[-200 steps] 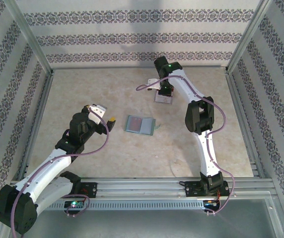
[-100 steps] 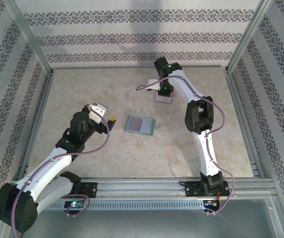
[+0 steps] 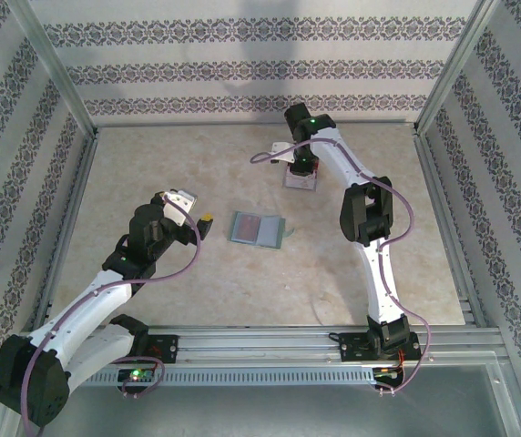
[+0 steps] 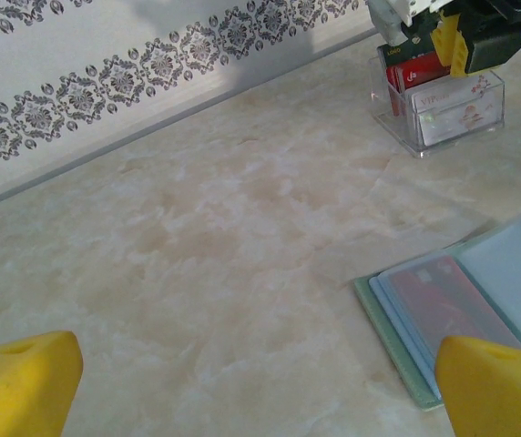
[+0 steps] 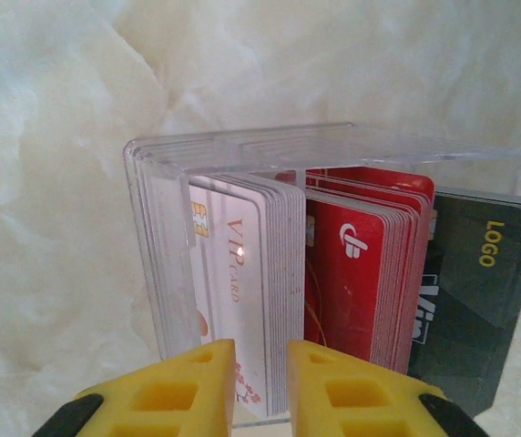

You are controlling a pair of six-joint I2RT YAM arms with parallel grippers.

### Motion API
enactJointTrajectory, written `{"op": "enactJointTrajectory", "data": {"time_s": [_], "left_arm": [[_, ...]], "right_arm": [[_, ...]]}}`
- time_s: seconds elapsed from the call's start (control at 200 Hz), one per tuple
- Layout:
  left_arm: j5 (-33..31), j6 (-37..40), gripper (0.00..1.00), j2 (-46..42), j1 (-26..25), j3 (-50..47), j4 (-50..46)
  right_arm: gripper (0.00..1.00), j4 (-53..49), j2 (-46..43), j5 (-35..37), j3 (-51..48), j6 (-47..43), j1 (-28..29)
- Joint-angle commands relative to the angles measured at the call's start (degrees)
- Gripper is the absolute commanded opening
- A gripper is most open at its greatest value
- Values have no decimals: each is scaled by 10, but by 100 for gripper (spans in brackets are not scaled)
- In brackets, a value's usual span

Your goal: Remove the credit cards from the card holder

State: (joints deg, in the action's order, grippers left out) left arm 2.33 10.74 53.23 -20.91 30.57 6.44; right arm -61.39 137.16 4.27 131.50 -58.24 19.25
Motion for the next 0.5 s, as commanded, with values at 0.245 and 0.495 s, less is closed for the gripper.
{"op": "enactJointTrajectory", "data": {"time_s": [0.245, 0.495], "left_arm": [[-5, -113, 100, 68, 6, 75, -77], [98, -256, 99, 167, 29, 155, -153]], "right_arm": [[35, 37, -166, 1, -52, 209, 0], [49, 136, -343, -4, -261, 389, 1]]}}
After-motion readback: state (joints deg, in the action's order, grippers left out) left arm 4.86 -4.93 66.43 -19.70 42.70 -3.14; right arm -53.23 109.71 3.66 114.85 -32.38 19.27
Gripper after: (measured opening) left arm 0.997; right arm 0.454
